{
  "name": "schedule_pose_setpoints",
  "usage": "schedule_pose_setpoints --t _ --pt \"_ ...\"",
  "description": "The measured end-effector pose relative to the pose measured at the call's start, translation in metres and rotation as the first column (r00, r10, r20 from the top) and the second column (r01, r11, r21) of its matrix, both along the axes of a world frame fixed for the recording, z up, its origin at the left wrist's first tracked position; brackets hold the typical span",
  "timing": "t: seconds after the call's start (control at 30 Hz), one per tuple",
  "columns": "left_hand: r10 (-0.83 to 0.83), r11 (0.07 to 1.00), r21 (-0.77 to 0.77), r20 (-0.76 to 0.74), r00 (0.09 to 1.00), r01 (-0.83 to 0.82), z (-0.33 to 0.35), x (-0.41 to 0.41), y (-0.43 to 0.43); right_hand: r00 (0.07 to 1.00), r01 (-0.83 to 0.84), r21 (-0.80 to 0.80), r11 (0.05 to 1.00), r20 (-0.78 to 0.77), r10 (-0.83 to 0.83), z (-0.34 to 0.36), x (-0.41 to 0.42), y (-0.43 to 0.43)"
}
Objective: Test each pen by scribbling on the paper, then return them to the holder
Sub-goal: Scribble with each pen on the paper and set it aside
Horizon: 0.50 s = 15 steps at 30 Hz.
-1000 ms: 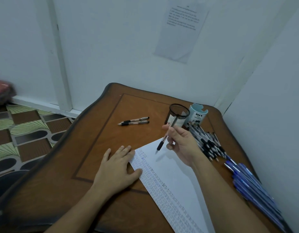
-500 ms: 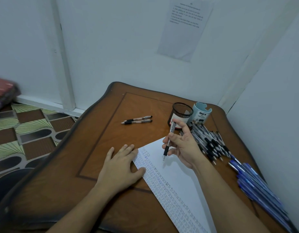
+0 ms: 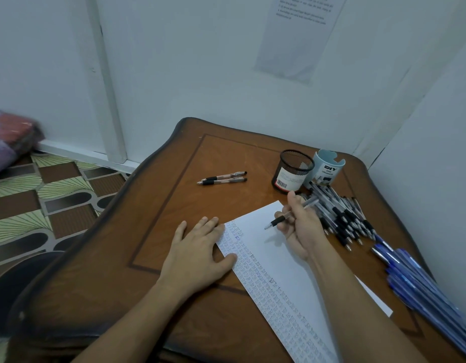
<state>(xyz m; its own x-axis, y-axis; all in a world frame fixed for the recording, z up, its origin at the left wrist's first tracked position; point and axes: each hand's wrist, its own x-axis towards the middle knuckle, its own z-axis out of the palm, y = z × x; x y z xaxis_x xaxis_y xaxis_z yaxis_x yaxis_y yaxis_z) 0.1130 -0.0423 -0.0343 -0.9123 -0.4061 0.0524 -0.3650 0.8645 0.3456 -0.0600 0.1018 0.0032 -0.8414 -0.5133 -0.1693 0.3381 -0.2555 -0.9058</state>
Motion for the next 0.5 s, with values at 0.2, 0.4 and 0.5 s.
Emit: schedule_pose_setpoints --t 0.2,0.4,0.5 --pt "-0.001 1.0 -0.013 0.004 1.0 0.001 -0.001 0.0 0.0 0.95 -0.174 0.243 0.954 -0.215 0.228 -0.011 0.008 -0.006" --pt "0.011 1.0 -0.015 0.002 1.0 -0.011 -0.002 -0.002 0.001 0.88 -0.21 0.343 0.915 -0.341 0.33 -0.021 0.006 -0.018" --pt "0.01 1.0 -0.012 0.0 1.0 -0.01 -0.001 -0.001 0.001 0.886 -0.293 0.308 0.905 -0.268 0.378 -0.021 0.009 -0.022"
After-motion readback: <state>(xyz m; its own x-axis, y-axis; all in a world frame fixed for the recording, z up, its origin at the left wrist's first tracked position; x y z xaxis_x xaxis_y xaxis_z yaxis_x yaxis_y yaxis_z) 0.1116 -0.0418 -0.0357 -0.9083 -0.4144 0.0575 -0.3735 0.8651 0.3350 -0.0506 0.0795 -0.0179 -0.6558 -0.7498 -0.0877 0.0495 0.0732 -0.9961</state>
